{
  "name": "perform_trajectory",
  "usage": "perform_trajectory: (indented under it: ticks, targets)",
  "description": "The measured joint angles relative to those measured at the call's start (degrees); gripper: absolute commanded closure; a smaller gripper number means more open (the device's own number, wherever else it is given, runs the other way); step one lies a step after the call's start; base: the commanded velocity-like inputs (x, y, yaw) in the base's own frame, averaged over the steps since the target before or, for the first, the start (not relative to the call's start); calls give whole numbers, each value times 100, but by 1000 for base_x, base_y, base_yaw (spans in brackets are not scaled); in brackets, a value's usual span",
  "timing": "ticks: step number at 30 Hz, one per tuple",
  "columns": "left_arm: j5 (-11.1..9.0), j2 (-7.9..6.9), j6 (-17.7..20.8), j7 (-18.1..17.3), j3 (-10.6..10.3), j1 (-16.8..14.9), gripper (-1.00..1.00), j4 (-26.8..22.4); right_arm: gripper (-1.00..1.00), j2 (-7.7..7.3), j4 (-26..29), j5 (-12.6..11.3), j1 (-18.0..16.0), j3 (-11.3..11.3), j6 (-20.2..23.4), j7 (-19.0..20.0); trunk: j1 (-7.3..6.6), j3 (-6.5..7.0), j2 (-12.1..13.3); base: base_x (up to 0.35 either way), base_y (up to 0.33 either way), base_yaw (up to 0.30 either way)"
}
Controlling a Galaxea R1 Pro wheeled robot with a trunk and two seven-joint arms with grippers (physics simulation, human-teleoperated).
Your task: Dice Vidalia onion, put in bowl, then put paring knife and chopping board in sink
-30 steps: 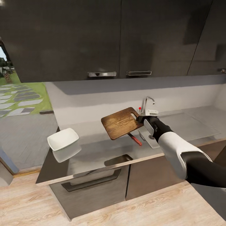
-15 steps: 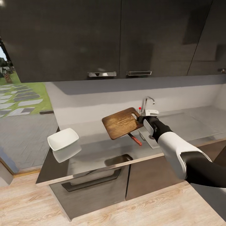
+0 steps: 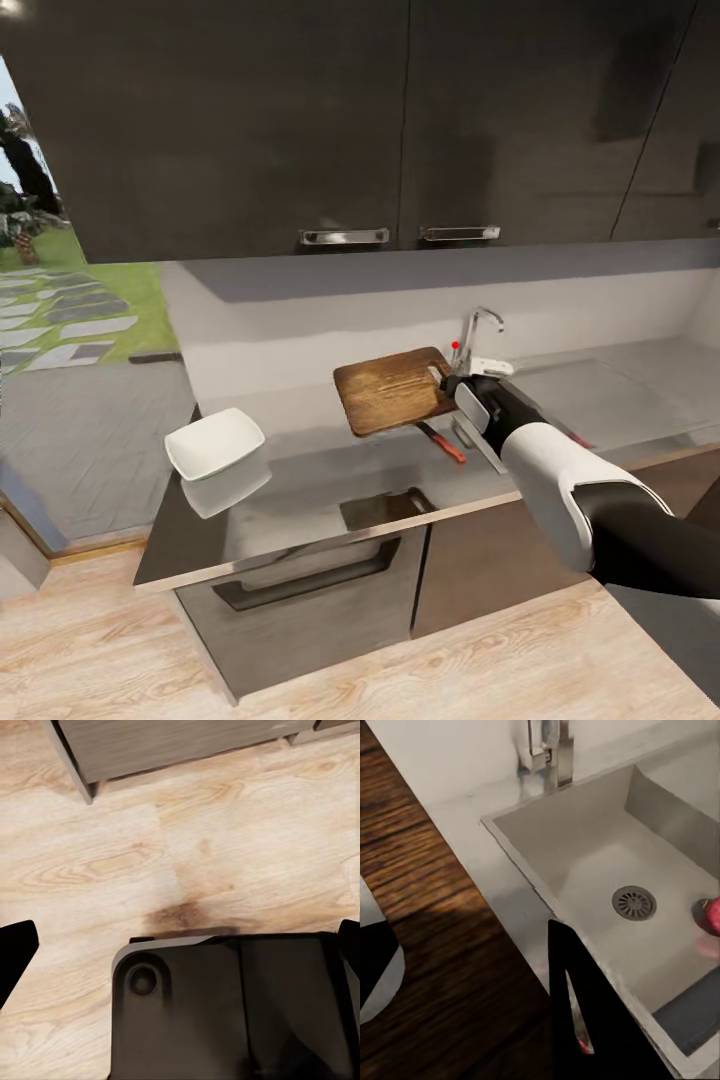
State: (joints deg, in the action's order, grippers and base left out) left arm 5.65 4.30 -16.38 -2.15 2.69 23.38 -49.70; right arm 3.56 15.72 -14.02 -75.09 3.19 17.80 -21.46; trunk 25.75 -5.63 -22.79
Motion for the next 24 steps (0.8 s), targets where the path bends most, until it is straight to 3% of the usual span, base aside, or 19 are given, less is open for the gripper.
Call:
perform_trajectory:
  ticks: [6,15,24]
  targets:
    - [0,-47,0,0,9,0,-100,30,100,12,-206,-238,0,8,-286,-211,0,0,0,0,294,0]
    - [0,-51,0,1,10,0,-100,67,100,3,-229,-267,0,13,-308,-230,0,0,0,0,297,0]
    - [0,-52,-2,1,9,-1,-100,136,100,-33,-228,-247,-2,4,-303,-230,0,0,-1,0,69,0]
